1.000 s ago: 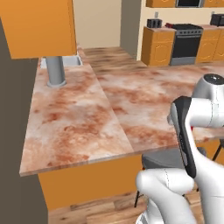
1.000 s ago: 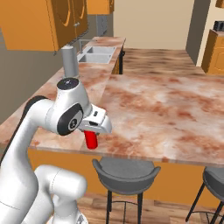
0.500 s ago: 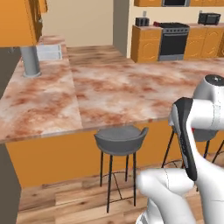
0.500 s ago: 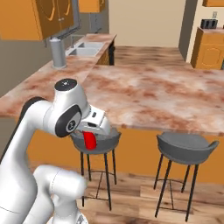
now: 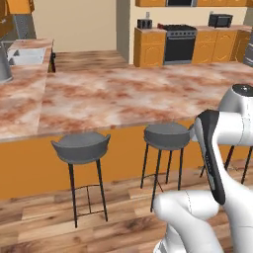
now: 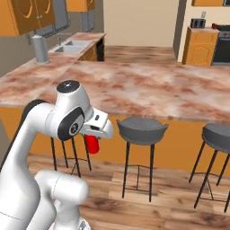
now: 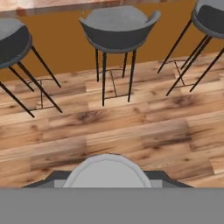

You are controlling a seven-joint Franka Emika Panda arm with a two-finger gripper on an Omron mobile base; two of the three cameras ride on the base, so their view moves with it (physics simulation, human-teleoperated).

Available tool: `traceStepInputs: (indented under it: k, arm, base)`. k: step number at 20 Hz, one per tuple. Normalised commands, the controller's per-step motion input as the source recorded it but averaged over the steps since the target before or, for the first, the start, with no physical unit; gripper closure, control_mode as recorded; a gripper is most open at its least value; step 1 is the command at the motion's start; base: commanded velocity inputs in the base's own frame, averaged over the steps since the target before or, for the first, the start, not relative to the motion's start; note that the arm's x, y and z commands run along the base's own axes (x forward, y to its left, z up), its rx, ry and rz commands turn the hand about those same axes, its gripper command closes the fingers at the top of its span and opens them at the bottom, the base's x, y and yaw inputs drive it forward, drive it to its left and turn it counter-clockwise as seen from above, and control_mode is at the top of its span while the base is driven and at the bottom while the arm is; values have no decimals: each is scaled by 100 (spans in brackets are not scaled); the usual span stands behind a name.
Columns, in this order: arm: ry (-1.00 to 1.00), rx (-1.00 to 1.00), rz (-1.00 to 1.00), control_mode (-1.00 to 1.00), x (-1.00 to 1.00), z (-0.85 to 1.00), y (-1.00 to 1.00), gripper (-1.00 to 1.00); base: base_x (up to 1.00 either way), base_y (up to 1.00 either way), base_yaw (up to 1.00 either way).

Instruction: Four empty soda cans are scattered around the kitchen. Gather all the cans and cluster them next to the stove for recycling.

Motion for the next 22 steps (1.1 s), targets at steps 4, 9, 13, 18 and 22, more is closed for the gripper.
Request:
traceStepInputs:
  k: [4,9,13,18,22]
  arm:
    - [0,0,0,100,0,0,0,100]
    - [0,0,0,100,0,0,0,100]
    - [0,0,0,100,0,0,0,100]
    - [0,0,0,100,0,0,0,100]
    - [0,0,0,100,0,0,0,100]
  base:
    - [-44,-100,0]
    - [-41,-100,0]
    - [-10,-100,0]
    - [22,-100,0]
    - [55,-100,0]
